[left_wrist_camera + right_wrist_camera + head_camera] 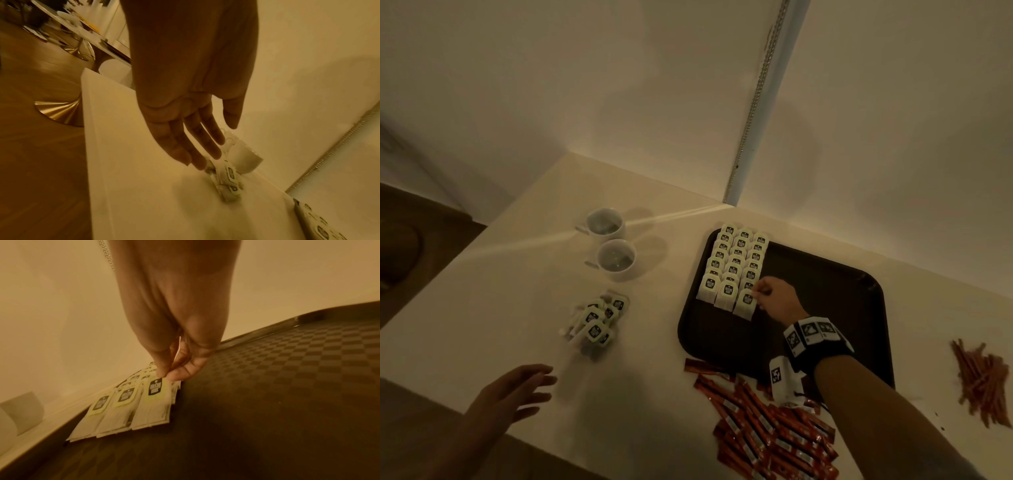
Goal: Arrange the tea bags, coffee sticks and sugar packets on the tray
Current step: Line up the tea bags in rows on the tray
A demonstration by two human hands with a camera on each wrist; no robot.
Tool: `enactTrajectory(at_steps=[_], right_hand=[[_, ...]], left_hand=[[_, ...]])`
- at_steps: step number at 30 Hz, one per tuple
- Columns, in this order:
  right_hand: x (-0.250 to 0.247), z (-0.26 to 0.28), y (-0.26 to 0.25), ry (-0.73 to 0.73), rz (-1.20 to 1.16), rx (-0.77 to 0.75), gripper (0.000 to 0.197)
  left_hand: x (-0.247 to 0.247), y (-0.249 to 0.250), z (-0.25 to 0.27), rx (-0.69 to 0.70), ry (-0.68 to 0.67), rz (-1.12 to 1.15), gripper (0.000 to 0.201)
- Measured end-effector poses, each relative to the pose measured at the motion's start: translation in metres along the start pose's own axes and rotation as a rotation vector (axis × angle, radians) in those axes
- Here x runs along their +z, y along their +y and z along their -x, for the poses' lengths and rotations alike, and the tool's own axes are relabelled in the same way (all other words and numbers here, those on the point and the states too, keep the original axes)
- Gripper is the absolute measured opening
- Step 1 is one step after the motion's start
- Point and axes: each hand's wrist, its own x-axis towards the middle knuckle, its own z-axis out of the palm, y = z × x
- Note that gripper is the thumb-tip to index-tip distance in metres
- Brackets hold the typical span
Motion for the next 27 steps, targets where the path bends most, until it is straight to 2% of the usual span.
enactTrajectory(at_steps=[6, 9, 10, 13, 16, 18, 22, 24, 27], right_hand=[[0.006, -0.005, -0.009, 0.059, 0.050, 0.000, 0.021], [0.013, 0.008, -0.031, 0.165, 0.005, -0.125, 0.021], [0.017, 0.017, -0.040, 0.157, -0.033, -0.178, 0.019], [0.035, 0.051, -0.064, -0.043, -0.080, -0.299, 0.011], [0.053, 0.084, -0.069, -0.260, -0.026, -0.414, 0.008], [0.062, 0.101, -0.062, -0.371, 0.044, -0.458, 0.008], [0.068, 0.121, -0.046, -0.516, 0.170, -0.426, 0.015], [0.067, 0.127, -0.040, -0.513, 0.184, -0.420, 0.015], [0.063, 0.134, -0.034, -0.492, 0.166, -0.404, 0.013]], left_hand=[[-0.007, -0.007, 0.010, 0.000, 0.033, 0.013, 0.019], [-0.005, -0.004, 0.012, 0.066, 0.064, -0.052, 0.013], [-0.005, -0.004, 0.010, 0.109, 0.078, -0.108, 0.012], [0.002, 0.001, -0.008, 0.299, 0.143, -0.383, 0.019], [0.021, 0.016, -0.034, 0.427, 0.166, -0.557, 0.045], [0.036, 0.029, -0.050, 0.423, 0.160, -0.664, 0.064], [0.061, 0.041, -0.068, 0.334, 0.183, -0.904, 0.092], [0.068, 0.039, -0.074, 0.301, 0.180, -0.996, 0.088], [0.072, 0.032, -0.079, 0.292, 0.182, -1.003, 0.070]])
